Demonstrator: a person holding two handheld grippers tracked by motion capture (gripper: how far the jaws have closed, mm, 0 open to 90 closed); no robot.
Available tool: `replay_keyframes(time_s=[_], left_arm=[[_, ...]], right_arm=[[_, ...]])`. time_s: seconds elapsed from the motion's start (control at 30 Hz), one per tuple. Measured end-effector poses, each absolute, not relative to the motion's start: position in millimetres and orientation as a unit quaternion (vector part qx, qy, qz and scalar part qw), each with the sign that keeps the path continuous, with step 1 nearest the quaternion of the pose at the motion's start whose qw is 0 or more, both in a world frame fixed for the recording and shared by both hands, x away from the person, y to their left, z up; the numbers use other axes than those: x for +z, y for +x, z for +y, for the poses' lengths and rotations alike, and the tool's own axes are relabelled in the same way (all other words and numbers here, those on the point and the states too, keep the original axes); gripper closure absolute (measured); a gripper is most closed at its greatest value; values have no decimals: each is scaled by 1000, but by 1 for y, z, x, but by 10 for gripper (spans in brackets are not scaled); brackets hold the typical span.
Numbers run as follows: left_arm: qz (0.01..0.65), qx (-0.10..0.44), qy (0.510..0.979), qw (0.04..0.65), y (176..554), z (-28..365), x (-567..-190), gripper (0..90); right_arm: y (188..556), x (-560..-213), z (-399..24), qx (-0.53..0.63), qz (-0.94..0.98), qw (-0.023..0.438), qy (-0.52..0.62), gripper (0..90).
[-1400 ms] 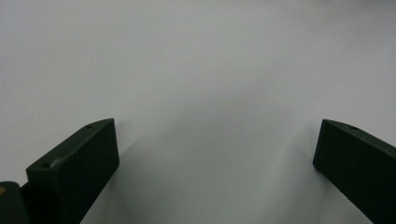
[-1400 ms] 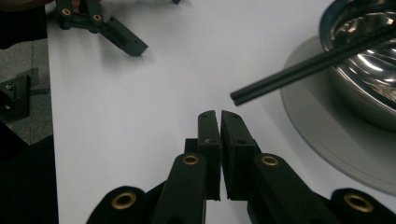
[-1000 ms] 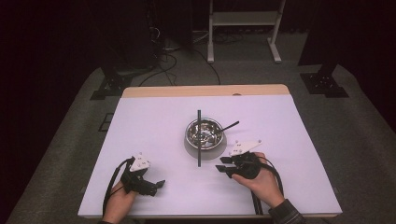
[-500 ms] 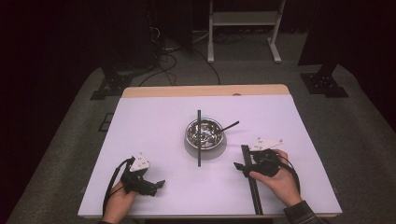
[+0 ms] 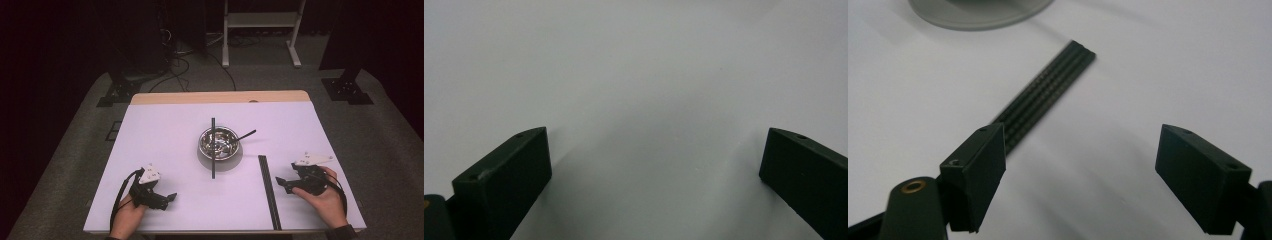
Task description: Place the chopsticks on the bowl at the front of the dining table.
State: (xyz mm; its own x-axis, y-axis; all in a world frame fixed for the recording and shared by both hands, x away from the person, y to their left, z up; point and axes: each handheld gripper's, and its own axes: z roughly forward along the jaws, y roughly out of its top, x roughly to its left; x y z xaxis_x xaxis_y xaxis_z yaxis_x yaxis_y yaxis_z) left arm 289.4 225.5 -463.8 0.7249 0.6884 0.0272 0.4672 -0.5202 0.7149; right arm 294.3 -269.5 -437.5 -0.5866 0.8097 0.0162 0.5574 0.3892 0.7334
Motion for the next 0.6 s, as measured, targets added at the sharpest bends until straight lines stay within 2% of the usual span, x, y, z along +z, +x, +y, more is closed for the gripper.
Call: replay_keyframes(time_s=[0.3, 0.6], left_arm=[[337, 155, 858, 356, 289, 225, -464, 0], [337, 156, 858, 356, 289, 225, -464, 0]], right_arm=[[282, -449, -300, 344, 804, 185, 448, 172], [275, -460, -308, 330, 806, 188, 455, 165]])
